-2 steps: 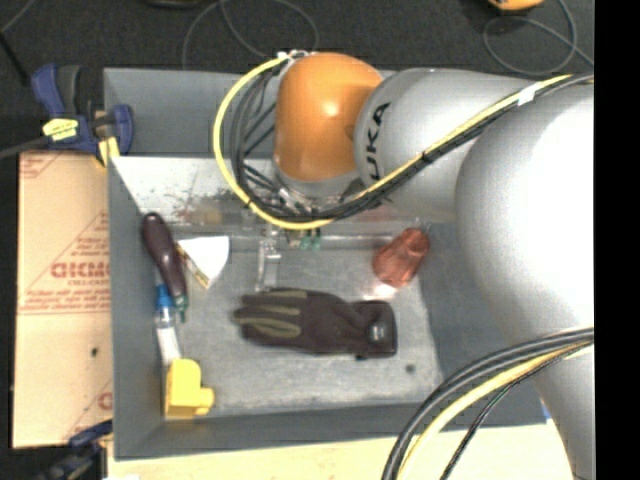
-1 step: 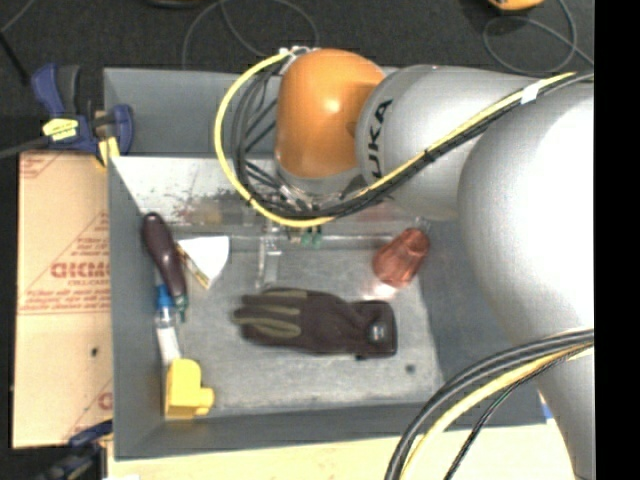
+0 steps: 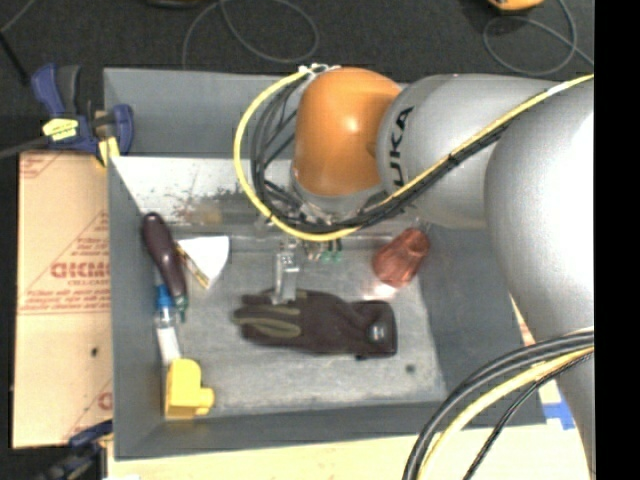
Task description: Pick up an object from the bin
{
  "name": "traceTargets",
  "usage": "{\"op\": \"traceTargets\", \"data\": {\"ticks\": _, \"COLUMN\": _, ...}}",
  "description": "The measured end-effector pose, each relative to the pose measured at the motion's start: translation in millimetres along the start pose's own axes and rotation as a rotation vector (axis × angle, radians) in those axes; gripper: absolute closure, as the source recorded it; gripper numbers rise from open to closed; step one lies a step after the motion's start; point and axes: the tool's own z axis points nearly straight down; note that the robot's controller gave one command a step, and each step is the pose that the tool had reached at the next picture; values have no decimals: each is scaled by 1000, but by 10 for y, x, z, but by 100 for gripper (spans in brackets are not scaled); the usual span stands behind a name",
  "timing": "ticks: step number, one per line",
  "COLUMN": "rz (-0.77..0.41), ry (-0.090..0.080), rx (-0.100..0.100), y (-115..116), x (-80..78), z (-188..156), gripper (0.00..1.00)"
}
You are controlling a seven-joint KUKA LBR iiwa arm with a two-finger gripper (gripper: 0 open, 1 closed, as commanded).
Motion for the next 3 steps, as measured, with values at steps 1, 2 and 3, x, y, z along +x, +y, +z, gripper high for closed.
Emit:
{"op": "traceTargets", "data": {"ticks": 1, "rz": 5, "ry": -11, "rx": -2, "y": -218, "x": 58, "z": 390, "gripper": 0}}
{"op": "traceTargets", "data": {"ticks": 2, "rz": -181, "ry": -3, "rx": -1, "y": -256, "x": 158, "z": 696, "gripper": 100}}
{"op": "traceTargets", "data": {"ticks": 3, "rz": -180, "ry": -3, "rx": -1, "y": -257, "x": 158, "z": 696, "gripper": 100}}
